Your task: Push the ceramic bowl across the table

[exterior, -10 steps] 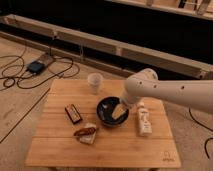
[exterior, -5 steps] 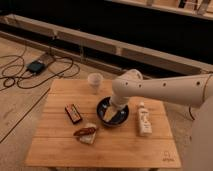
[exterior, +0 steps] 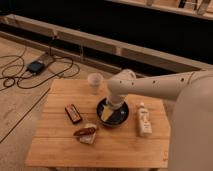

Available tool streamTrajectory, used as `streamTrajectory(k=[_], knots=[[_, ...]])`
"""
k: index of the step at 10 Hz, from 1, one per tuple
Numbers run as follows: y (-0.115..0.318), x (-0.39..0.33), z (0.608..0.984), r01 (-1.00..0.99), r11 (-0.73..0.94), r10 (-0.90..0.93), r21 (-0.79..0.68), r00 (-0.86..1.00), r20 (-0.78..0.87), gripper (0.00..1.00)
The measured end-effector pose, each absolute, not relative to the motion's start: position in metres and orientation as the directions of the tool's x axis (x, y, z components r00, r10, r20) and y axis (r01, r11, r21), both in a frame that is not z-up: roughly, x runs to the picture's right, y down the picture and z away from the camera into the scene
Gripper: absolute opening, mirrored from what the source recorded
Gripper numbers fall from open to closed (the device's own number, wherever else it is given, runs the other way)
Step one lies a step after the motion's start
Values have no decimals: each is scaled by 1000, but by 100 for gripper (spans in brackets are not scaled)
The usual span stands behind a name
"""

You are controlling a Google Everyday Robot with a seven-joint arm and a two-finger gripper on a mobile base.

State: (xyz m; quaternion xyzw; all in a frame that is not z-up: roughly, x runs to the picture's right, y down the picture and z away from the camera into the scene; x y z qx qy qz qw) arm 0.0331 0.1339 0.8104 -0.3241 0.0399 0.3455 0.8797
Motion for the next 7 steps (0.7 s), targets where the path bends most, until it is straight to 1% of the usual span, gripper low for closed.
streamTrajectory(k=[7], knots=[[134, 28, 855, -639, 529, 568, -558, 755, -327, 80]])
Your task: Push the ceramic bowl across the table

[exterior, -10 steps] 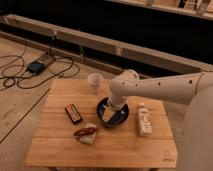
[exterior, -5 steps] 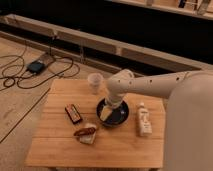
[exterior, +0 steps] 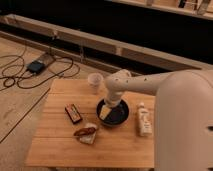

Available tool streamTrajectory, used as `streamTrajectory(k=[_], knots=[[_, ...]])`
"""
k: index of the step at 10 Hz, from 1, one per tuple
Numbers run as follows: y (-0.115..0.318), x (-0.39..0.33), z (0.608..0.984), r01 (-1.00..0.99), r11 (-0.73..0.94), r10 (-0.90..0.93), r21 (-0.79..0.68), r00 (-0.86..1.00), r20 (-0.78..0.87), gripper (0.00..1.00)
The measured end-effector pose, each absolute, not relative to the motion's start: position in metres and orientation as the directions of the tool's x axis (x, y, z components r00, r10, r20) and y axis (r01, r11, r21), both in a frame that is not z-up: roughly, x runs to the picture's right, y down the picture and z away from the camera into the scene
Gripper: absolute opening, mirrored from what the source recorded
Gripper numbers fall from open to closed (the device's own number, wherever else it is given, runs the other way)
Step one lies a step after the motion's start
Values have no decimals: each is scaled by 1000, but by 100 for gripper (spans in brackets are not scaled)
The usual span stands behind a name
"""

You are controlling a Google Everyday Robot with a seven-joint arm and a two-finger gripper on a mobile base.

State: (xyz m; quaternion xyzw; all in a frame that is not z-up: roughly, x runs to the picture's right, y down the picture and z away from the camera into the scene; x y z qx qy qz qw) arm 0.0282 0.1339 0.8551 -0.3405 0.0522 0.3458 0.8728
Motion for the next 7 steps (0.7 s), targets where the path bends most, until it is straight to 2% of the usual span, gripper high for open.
streamTrajectory(k=[7], knots=[[123, 42, 899, -673, 504, 576, -541, 729, -370, 80]])
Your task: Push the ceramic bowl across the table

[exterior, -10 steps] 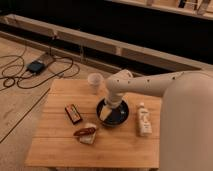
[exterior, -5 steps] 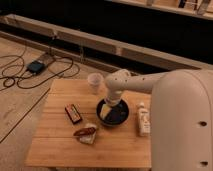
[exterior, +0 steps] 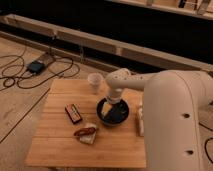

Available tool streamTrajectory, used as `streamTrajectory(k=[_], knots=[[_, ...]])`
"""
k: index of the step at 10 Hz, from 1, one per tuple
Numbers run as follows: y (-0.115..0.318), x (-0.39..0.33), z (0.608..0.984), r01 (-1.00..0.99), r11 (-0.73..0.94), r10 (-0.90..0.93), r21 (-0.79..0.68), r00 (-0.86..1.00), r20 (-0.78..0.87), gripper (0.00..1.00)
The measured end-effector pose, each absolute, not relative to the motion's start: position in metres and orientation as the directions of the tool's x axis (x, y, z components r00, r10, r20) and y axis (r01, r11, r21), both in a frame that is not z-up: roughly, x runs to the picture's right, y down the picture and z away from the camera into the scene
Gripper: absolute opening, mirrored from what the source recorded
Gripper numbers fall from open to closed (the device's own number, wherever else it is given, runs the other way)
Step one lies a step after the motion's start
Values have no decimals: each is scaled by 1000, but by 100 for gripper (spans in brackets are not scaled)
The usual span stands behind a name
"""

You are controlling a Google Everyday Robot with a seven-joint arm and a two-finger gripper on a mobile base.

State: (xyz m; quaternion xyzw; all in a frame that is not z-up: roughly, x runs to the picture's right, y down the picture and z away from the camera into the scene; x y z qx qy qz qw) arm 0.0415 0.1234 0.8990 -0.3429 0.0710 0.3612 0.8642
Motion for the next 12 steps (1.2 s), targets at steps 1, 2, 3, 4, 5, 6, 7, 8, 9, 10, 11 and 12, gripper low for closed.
streamTrajectory(k=[1, 2, 3, 4, 5, 6, 7, 8, 9, 10, 11, 12], knots=[[121, 44, 903, -678, 502, 579, -538, 725, -373, 80], [117, 47, 909, -684, 499, 585, -532, 719, -376, 80], [112, 51, 914, -692, 496, 591, -525, 712, -380, 80], [108, 53, 917, -696, 495, 596, -520, 708, -380, 80], [101, 57, 921, -701, 497, 602, -511, 703, -378, 80], [94, 60, 924, -703, 502, 607, -504, 702, -374, 80], [89, 61, 926, -704, 506, 610, -499, 701, -370, 80], [85, 63, 929, -705, 510, 612, -493, 700, -367, 80], [79, 65, 933, -706, 514, 615, -486, 699, -365, 80], [74, 67, 938, -709, 518, 618, -478, 697, -363, 80], [70, 68, 940, -711, 520, 620, -473, 695, -363, 80], [65, 70, 945, -714, 522, 623, -465, 693, -364, 80]])
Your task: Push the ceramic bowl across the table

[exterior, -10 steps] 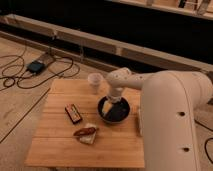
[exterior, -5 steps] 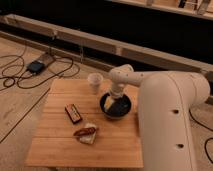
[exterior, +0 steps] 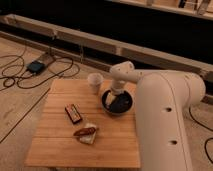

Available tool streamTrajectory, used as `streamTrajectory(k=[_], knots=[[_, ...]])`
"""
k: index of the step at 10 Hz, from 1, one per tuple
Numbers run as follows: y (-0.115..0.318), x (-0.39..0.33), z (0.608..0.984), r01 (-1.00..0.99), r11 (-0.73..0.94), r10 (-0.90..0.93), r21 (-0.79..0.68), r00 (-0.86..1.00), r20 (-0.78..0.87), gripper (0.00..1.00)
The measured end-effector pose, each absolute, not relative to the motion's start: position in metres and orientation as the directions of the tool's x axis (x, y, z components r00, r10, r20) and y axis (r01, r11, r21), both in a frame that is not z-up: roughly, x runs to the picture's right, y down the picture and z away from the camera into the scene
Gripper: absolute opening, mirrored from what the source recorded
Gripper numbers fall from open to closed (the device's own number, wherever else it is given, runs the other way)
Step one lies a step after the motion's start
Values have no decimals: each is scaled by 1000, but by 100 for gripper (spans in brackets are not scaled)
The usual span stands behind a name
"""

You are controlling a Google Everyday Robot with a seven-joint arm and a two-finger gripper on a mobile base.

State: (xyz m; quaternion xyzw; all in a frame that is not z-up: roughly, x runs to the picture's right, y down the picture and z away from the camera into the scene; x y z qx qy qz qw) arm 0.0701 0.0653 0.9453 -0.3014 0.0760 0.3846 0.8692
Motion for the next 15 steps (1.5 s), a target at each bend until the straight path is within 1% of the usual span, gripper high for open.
streamTrajectory(k=[4, 8, 12, 15], knots=[[48, 81, 967, -737, 516, 634, -437, 671, -384, 80], [34, 90, 977, -753, 504, 648, -423, 653, -392, 80], [28, 96, 973, -754, 501, 655, -426, 651, -383, 80], [38, 94, 953, -725, 503, 640, -471, 678, -361, 80]])
